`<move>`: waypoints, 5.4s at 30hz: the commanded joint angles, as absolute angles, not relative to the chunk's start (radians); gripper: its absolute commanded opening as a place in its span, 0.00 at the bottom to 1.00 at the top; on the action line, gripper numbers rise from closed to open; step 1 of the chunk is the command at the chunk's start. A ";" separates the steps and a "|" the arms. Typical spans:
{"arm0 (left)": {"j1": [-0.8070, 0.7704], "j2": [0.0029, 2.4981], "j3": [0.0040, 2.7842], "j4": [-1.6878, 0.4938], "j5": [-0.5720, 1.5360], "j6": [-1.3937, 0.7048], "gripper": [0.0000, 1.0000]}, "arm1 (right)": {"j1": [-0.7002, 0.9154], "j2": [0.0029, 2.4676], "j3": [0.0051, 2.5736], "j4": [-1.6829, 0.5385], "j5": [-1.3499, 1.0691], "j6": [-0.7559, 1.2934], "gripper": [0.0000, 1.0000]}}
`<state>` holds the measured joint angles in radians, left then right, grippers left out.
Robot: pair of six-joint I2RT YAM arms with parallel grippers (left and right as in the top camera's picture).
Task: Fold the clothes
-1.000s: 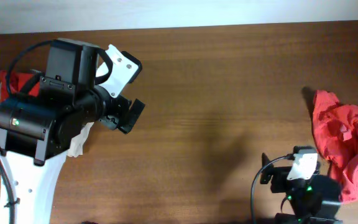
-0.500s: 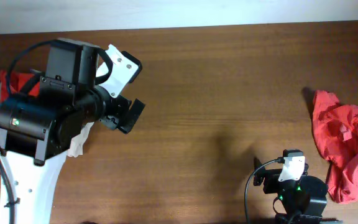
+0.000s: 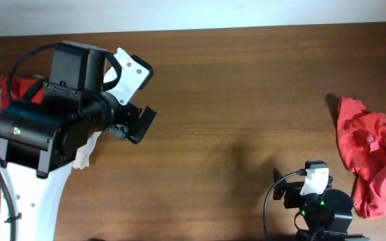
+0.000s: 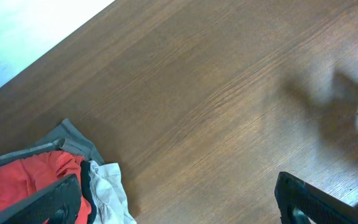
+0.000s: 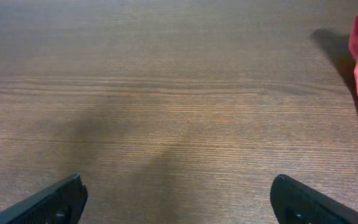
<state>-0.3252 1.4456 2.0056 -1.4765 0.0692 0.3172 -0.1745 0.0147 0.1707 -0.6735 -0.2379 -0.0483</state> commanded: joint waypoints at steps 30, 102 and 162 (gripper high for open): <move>-0.094 0.865 1.163 -0.771 0.090 0.307 0.99 | -0.177 0.003 0.165 -0.670 -0.253 -0.045 0.99; -0.095 0.005 0.107 -0.349 0.086 0.225 0.99 | -0.177 0.003 0.165 -0.670 -0.253 -0.045 0.99; -0.095 0.005 0.107 -0.349 0.086 0.225 0.99 | -0.177 0.003 0.165 -0.669 -0.253 -0.045 0.99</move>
